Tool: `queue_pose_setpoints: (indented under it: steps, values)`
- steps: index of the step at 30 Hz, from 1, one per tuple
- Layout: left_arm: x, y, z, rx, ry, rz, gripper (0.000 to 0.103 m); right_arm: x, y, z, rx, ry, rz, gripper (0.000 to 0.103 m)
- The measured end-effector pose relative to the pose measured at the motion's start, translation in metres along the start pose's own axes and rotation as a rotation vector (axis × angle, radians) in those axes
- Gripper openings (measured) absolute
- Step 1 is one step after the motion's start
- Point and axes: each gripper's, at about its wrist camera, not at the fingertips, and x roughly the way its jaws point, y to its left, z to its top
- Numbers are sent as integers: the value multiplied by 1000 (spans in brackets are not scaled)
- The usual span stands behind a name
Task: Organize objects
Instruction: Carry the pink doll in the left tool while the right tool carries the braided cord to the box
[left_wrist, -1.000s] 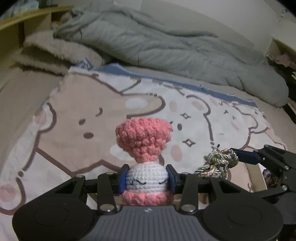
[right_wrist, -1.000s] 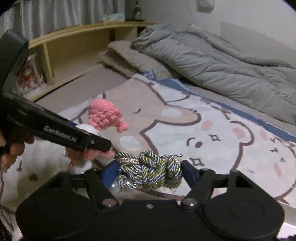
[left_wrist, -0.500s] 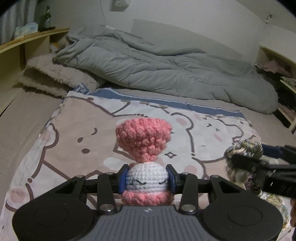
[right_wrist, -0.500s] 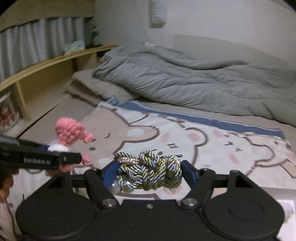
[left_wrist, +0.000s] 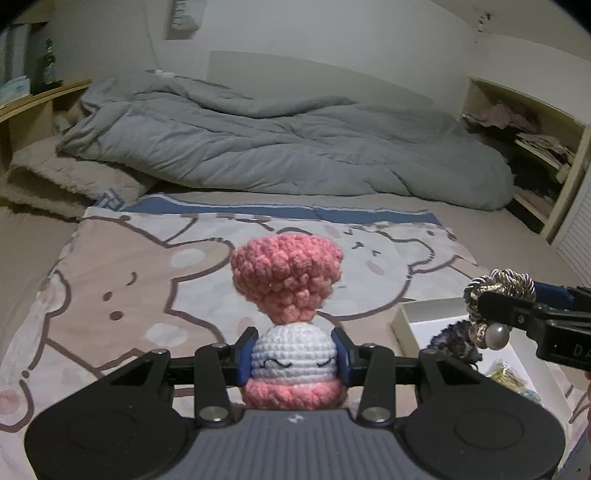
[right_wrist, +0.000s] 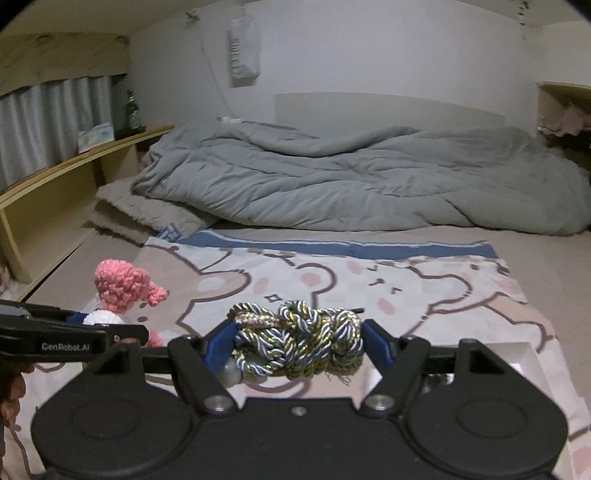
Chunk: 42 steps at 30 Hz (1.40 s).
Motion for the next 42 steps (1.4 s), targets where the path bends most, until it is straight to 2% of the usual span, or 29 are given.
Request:
queue_pose_setpoints:
  steps: [5, 26, 37, 42]
  values:
    - [6, -22, 3, 2, 3, -49, 44, -10, -25, -7, 22, -8, -35, 75]
    - [48, -126, -6, 185, 63, -170, 44, -32, -103, -36, 92, -1, -116, 75]
    - [81, -162, -13, 245, 128, -227, 44, -31, -152, -57, 147, 53, -164, 75]
    - [106, -176, -12, 238, 170, -252, 44, -28, -170, -71, 157, 100, -171, 75]
